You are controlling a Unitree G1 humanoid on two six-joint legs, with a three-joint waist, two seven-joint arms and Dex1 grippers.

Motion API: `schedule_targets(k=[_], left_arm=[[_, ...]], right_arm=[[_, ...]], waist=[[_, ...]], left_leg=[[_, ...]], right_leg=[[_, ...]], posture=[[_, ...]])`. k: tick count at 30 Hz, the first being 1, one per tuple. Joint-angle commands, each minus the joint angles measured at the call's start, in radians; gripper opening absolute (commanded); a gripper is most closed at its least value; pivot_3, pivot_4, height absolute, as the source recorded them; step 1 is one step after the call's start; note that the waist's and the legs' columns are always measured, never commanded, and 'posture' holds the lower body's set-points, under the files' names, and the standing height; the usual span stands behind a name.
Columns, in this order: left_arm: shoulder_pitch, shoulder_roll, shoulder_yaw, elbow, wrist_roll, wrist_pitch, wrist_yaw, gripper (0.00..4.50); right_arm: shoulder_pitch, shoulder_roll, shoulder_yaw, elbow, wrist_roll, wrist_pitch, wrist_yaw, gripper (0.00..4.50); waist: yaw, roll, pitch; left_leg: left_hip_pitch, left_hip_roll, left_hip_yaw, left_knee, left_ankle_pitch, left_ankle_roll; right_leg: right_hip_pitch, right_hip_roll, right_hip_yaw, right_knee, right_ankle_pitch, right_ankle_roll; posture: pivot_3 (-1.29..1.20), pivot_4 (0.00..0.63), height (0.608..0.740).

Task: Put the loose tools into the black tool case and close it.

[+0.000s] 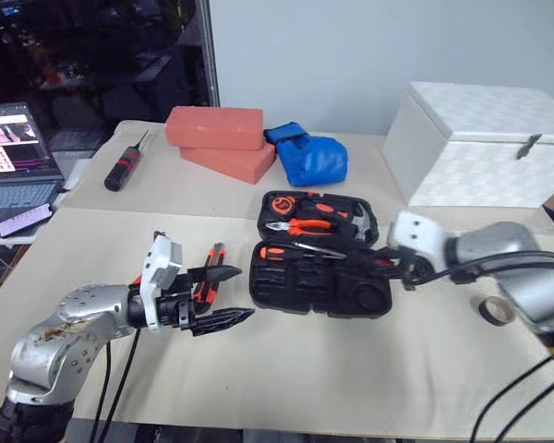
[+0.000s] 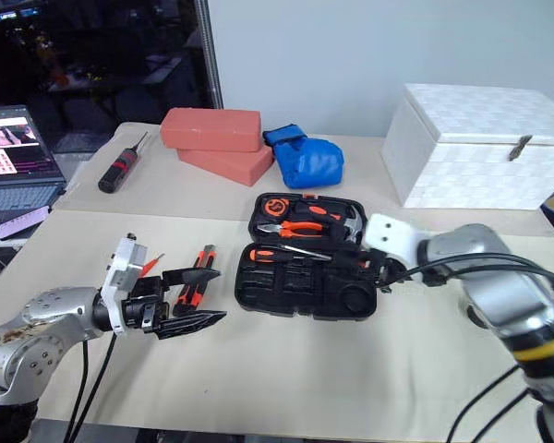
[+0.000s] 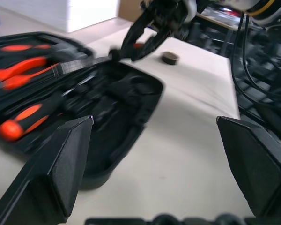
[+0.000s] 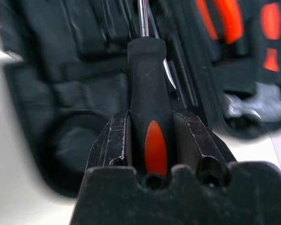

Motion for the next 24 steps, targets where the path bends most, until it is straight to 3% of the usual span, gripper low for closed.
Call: schedule_targets(k=[1,10,12,16,19,22,24], left_arm=[[0.009,0.026,0.04,-0.053,-0.038,-0.016,0.001,4.5],[0.056,0.047,0.055,-0.067,-0.026,-0.043,0.015,4.5],[0.063,0.045,0.047,-0.062,-0.015,-0.056,0.015,4.5],[0.072,0.048,0.041,-0.056,-0.009,-0.071,0.014,4.5],[0.075,0.052,0.043,-0.05,-0.009,-0.077,0.011,4.5],[0.074,0.056,0.034,-0.03,0.005,-0.093,-0.002,4.5],[0.067,0.054,0.027,-0.015,0.014,-0.103,-0.008,4.5]], right_arm=[[-0.075,0.032,0.018,0.095,-0.069,-0.099,0.064,0.97],[-0.146,0.117,0.097,0.322,-0.167,-0.252,0.237,0.97],[-0.147,0.133,0.101,0.361,-0.172,-0.278,0.258,1.99],[-0.152,0.172,0.052,0.403,-0.162,-0.339,0.237,3.15],[-0.142,0.191,-0.015,0.39,-0.096,-0.348,0.276,3.15],[-0.129,0.226,-0.154,0.385,0.1,-0.308,0.369,3.15],[-0.123,0.217,-0.208,0.37,0.184,-0.204,0.413,2.62]], waist=[[0.003,0.0,0.0],[0.01,0.0,0.001],[0.015,0.0,0.001],[0.013,0.0,0.0],[0.008,0.0,0.0],[0.006,0.0,0.0],[0.007,0.0,0.001]], left_leg=[[-0.004,0.0,0.0,0.0,0.0,0.0],[-0.002,0.001,0.001,0.0,0.0,0.0],[0.0,0.001,0.0,0.001,0.0,0.0],[0.001,0.002,0.0,0.001,0.0,0.0],[0.003,0.002,0.0,0.001,0.0,0.0],[0.003,0.003,0.0,0.001,0.0,0.0],[0.003,0.003,0.0,0.001,0.0,0.0]], right_leg=[[-0.004,0.0,0.0,0.001,0.006,0.0],[-0.003,0.001,-0.001,0.003,0.007,-0.003],[-0.001,0.001,-0.001,0.003,0.007,-0.002],[0.0,0.002,-0.001,0.003,0.006,-0.002],[0.001,0.002,-0.002,0.003,0.007,-0.003],[0.0,0.003,-0.001,0.005,0.007,-0.003],[0.0,0.004,-0.001,0.006,0.007,-0.004]], posture=[[0.0,0.15,0.74],[0.0,0.15,0.74],[0.0,0.15,0.74],[0.0,0.15,0.74],[0.0,0.15,0.74],[0.0,0.15,0.74],[0.0,0.15,0.74]])
